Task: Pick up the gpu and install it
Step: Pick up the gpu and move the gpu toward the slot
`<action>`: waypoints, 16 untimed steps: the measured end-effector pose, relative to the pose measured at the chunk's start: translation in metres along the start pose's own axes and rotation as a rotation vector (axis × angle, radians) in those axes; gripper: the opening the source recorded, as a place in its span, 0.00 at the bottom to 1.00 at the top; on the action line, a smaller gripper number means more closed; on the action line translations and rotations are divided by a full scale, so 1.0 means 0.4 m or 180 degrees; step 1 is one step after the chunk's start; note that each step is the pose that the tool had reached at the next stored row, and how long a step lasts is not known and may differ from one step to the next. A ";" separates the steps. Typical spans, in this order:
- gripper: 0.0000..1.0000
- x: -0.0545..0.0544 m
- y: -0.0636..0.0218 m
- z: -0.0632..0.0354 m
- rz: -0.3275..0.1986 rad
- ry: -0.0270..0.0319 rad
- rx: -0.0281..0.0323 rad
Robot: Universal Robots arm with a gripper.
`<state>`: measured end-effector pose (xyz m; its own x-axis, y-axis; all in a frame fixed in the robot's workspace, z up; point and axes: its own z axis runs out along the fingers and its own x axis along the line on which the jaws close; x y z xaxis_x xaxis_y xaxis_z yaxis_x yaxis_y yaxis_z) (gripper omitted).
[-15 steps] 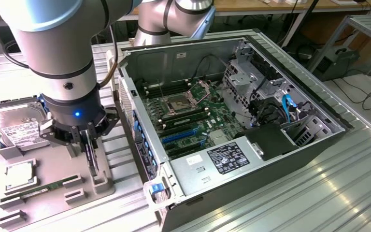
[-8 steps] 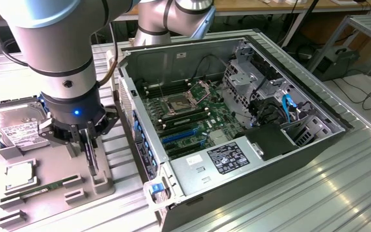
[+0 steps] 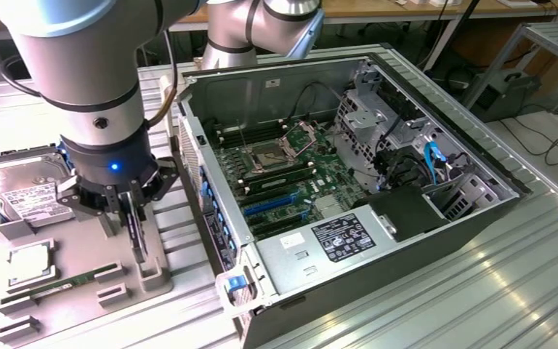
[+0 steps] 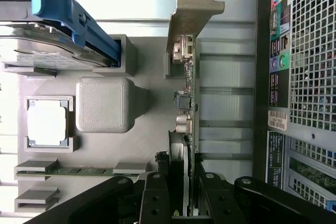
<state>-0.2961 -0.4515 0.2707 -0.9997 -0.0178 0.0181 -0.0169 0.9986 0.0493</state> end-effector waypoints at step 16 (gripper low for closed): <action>0.27 0.000 0.000 -0.018 0.0000 0.0000 -0.0014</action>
<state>-0.2961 -0.4517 0.2779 -0.9997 -0.0179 0.0181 -0.0169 0.9984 0.0538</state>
